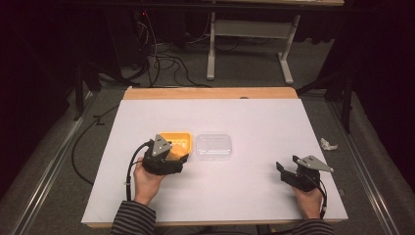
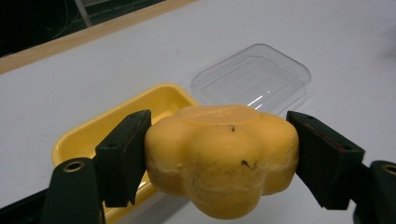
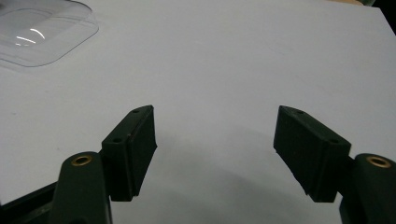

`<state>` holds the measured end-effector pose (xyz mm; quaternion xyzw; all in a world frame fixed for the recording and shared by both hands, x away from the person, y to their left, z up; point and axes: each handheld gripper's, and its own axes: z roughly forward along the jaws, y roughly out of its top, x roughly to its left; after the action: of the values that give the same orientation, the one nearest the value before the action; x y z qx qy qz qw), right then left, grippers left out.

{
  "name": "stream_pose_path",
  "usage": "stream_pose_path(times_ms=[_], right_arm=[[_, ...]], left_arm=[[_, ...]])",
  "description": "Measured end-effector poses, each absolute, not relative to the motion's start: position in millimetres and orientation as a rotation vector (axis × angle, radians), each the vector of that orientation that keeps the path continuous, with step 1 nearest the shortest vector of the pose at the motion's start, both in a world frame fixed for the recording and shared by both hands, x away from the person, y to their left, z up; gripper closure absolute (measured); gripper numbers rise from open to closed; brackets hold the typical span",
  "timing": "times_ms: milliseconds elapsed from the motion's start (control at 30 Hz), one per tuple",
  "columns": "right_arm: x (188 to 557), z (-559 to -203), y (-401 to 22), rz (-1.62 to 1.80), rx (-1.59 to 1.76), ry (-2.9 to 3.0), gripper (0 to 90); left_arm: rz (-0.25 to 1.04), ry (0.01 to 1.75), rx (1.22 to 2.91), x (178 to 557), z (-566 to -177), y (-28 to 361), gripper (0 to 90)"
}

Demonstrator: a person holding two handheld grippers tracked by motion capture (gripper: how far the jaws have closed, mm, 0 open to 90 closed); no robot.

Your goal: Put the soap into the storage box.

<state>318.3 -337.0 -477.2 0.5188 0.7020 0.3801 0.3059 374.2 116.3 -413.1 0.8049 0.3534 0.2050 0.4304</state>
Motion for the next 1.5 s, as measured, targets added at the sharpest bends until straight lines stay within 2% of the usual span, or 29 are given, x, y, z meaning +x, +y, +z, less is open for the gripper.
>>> stream_pose_path(times_ms=[333, 467, 1500], right_arm=[[318, -477, -337, 1.009, 1.379, 1.859, 30.4], [318, -477, -337, 1.008, 1.379, 1.857, 30.5], [318, -477, -337, 1.008, 1.369, 1.860, 30.4]], left_arm=[[0.504, 0.948, 1.976, 392, -415, 123, 25.7], [0.557, 0.970, 1.983, 396, -418, 123, 25.8], [0.541, 1.132, 1.928, 434, -442, 130, 25.7]])
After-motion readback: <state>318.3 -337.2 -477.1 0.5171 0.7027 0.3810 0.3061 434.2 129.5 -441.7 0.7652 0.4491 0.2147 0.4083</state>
